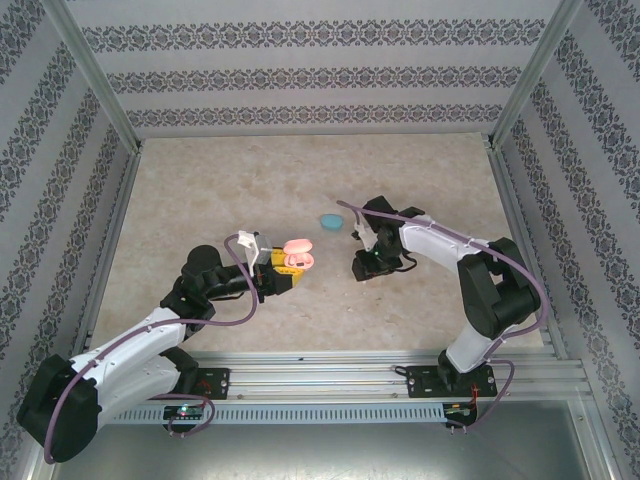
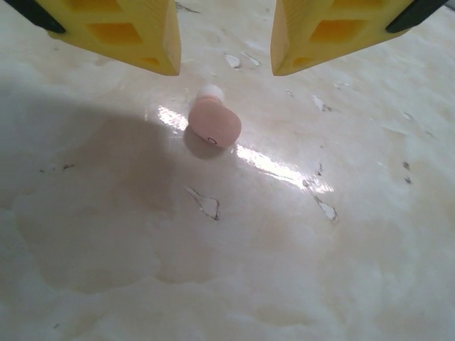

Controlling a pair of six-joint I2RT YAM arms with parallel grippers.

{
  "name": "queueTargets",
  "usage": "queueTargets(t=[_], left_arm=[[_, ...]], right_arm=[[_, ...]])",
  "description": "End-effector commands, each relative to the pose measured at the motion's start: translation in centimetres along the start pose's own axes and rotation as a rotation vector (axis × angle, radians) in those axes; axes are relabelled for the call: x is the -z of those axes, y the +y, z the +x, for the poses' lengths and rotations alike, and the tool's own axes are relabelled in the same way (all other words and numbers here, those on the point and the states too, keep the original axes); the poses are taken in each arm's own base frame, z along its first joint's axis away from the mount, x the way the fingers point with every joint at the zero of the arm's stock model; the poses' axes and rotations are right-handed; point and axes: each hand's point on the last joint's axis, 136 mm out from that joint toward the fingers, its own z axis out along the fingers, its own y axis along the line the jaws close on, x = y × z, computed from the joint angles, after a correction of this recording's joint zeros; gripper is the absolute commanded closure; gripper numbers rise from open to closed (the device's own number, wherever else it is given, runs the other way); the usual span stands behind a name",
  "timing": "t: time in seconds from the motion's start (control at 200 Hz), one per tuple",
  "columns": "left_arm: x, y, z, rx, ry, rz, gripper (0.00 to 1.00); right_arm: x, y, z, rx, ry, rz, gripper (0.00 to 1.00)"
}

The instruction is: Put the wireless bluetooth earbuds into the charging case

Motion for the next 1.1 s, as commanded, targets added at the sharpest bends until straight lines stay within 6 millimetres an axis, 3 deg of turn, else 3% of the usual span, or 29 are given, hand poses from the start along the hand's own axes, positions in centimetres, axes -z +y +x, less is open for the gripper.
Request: queueTargets(t=[0.0, 0.335, 0.615, 1.099], left_arm=[[-0.2, -0.7, -0.7, -0.018, -0.014, 0.03, 0.8], [-0.2, -0.7, -0.8, -0.018, -0.011, 0.027, 0.8], [-0.1, -0.6, -0.6, -0.016, -0.002, 0.022, 0.8], [-0.2, -0.6, -0.5, -0.016, 0.002, 0.02, 0.8]], right_arm=[[1.1, -0.4, -0.8, 0.174, -0.029, 0.08, 0.6], [0.7, 0.9, -2.9, 0.304, -0.05, 0.057, 0.58], [-1.5, 0.7, -1.6, 0.313, 0.061, 0.033, 0.57], [-3.2, 0.4, -0.6, 0.31, 0.129, 0.033, 0.58]])
